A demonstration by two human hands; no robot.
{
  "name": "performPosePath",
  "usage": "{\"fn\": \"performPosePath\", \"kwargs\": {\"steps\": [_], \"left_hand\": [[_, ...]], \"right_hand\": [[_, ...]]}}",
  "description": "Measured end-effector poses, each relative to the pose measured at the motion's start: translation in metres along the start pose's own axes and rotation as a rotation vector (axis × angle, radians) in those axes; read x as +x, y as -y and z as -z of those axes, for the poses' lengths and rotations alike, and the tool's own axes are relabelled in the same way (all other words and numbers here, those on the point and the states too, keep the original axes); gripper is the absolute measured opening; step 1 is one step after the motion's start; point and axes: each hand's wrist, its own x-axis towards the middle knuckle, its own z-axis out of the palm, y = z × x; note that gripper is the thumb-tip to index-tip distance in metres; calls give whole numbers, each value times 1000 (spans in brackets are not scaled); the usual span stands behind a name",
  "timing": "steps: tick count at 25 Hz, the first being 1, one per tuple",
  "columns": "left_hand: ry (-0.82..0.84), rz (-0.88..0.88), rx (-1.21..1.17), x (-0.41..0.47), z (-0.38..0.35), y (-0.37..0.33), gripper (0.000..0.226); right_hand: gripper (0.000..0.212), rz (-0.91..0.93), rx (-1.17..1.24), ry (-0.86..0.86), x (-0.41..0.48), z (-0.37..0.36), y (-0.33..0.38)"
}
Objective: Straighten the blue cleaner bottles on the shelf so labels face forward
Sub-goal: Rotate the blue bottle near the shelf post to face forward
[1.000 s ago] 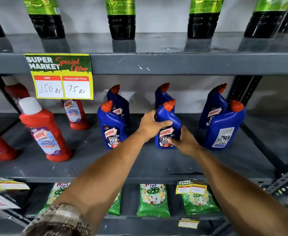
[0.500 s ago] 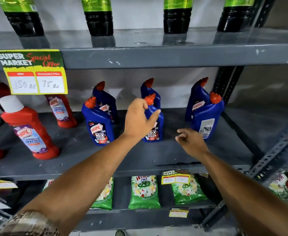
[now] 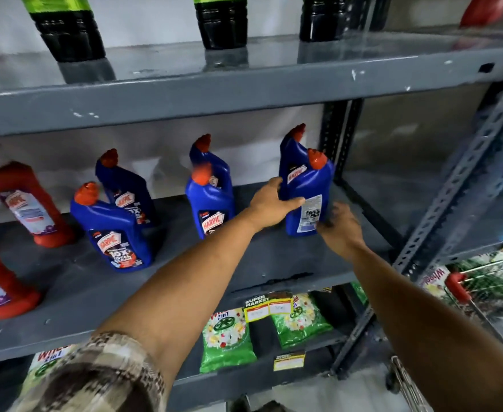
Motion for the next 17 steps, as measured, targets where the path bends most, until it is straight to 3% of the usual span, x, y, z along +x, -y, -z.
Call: {"fn": "performPosePath", "kwargs": {"steps": [6,11,17], "left_hand": [[49,53,61,30,-19,7,58],[-32,35,86,37,-20,2,52],[-221,19,30,36,-8,-37,43]], "right_hand": [[47,43,-16,-23,9,-11,-7],[87,127,-80,-4,4,-23,-10],[109,315,-241,-36,5,-21,14]]}}
